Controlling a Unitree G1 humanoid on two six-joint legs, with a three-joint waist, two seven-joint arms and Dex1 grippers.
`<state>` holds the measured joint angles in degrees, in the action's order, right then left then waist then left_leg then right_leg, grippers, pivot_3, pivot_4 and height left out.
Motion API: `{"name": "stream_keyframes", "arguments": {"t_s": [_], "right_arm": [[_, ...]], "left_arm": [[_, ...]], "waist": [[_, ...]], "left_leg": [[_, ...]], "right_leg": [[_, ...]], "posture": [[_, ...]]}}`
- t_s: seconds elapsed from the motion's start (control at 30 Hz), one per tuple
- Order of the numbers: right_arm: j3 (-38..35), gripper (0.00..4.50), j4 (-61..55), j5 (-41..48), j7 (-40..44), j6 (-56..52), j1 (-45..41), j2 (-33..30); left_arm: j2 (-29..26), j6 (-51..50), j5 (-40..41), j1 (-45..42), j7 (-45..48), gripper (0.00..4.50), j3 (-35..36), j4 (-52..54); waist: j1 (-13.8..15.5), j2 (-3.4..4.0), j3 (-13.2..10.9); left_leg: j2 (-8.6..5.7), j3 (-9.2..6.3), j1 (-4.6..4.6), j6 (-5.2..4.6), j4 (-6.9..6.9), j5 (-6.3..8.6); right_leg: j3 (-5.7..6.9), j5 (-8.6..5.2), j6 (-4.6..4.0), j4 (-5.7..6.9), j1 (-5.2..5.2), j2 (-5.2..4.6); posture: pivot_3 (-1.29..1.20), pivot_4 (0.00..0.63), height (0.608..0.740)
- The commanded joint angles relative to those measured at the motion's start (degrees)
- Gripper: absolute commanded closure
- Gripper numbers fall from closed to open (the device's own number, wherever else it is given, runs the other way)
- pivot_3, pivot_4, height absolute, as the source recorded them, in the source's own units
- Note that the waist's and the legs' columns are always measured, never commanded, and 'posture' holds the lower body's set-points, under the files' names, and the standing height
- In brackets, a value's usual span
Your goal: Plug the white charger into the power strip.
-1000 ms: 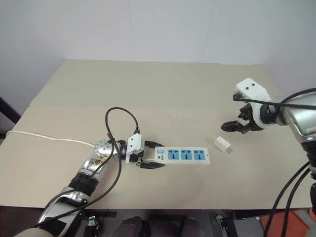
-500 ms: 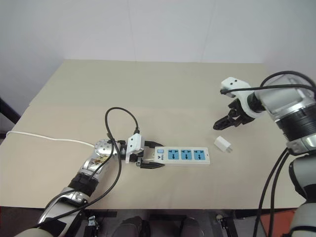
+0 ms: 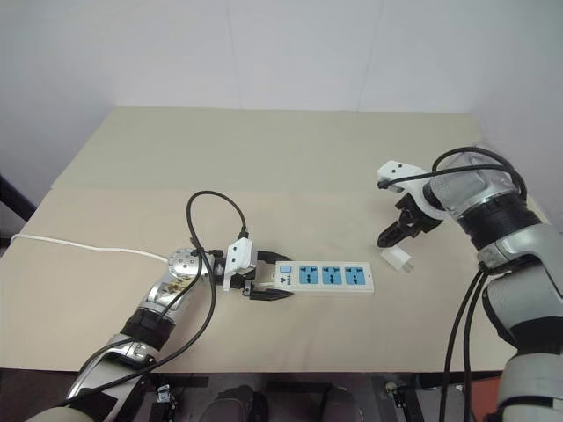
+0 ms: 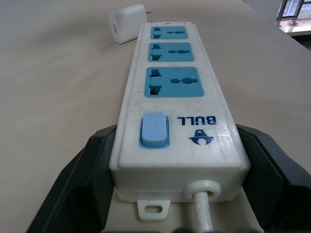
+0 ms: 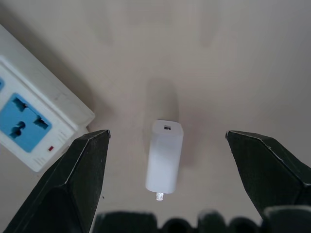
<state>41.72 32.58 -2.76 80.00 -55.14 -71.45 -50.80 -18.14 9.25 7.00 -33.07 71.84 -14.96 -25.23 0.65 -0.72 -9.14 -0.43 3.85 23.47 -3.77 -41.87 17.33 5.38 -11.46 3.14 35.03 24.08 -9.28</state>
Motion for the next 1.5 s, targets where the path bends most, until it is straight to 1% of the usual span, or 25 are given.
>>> {"name": "stream_keyframes", "arguments": {"t_s": [0.03, 0.4, 0.93, 1.27, 1.3, 1.33, 1.4, 1.47, 1.5], "right_arm": [[-1.39, 0.00, 2.23, -2.55, 0.98, 2.07, -0.91, 0.36], [-3.00, 0.00, 6.48, -5.46, 1.58, 4.24, -0.01, 2.69], [-5.32, 0.00, 4.49, -6.19, 1.05, 2.52, 3.78, 3.86], [-6.35, 0.00, 4.79, -6.71, 0.23, 2.60, 4.41, 4.90], [-6.45, 0.37, 4.99, -6.78, 0.02, 2.68, 4.41, 5.07], [-6.53, 0.59, 5.09, -6.80, -0.06, 2.73, 4.40, 5.18], [-6.59, 1.20, 5.20, -6.82, -0.19, 2.78, 4.41, 5.31], [-6.62, 1.95, 5.33, -6.88, -0.37, 2.88, 4.52, 5.43], [-6.64, 2.19, 5.41, -6.92, -0.40, 2.92, 4.56, 5.47]], "left_arm": [[0.20, -0.85, -1.33, 1.40, 0.00, 1.24, -2.23, 0.67], [-0.47, -2.17, -1.14, 2.74, -0.67, 1.24, -2.30, 2.93], [-1.56, -3.19, -0.89, 3.63, -0.48, 1.24, -2.41, 4.48], [-1.94, -3.65, -0.90, 3.78, -0.50, 1.24, -2.43, 4.97], [-1.99, -3.72, -0.89, 3.82, -0.51, 1.24, -2.42, 5.03], [-2.04, -3.73, -0.90, 3.87, -0.51, 1.24, -2.40, 5.05], [-2.11, -3.77, -0.88, 3.92, -0.52, 1.24, -2.36, 5.08], [-2.16, -3.86, -0.89, 3.98, -0.58, 1.24, -2.33, 5.16], [-2.18, -3.92, -0.90, 4.00, -0.62, 1.24, -2.33, 5.21]], "waist": [[-0.03, 0.01, 0.00], [-0.24, 0.04, 0.02], [-0.67, 0.04, 0.02], [-0.95, 0.05, 0.03], [-0.95, 0.05, 0.03], [-0.95, 0.05, 0.03], [-0.96, 0.05, 0.03], [-0.99, 0.05, 0.03], [-1.01, 0.05, 0.03]], "left_leg": [[0.00, 0.00, -0.01, 0.01, 0.00, 0.00], [-0.01, 0.00, -0.03, 0.05, 0.00, -0.03], [-0.01, 0.01, -0.04, 0.08, 0.01, -0.05], [0.00, 0.01, -0.07, 0.09, 0.01, -0.05], [0.00, 0.01, -0.07, 0.09, 0.01, -0.05], [0.00, 0.01, -0.07, 0.09, 0.01, -0.05], [-0.01, 0.01, -0.07, 0.09, 0.01, -0.05], [-0.01, 0.01, -0.07, 0.09, 0.01, -0.05], [0.00, 0.01, -0.07, 0.09, 0.01, -0.05]], "right_leg": [[0.01, 0.00, 0.00, 0.00, -0.01, 0.00], [0.01, 0.00, 0.00, 0.00, -0.01, 0.01], [0.01, 0.00, 0.00, 0.02, -0.02, 0.02], [0.01, 0.00, 0.00, 0.02, -0.03, 0.03], [0.01, 0.00, 0.00, 0.03, -0.03, 0.03], [0.01, 0.00, 0.00, 0.03, -0.03, 0.02], [0.01, 0.00, 0.00, 0.02, -0.03, 0.02], [0.01, 0.00, 0.00, 0.03, -0.03, 0.03], [0.01, 0.00, 0.00, 0.03, -0.03, 0.03]], "posture": [[0.00, 0.150, 0.740], [0.00, 0.150, 0.740], [0.00, 0.150, 0.740], [0.00, 0.150, 0.740], [0.00, 0.150, 0.740], [0.00, 0.150, 0.740], [0.00, 0.150, 0.740], [0.00, 0.150, 0.740], [0.00, 0.150, 0.740]]}}
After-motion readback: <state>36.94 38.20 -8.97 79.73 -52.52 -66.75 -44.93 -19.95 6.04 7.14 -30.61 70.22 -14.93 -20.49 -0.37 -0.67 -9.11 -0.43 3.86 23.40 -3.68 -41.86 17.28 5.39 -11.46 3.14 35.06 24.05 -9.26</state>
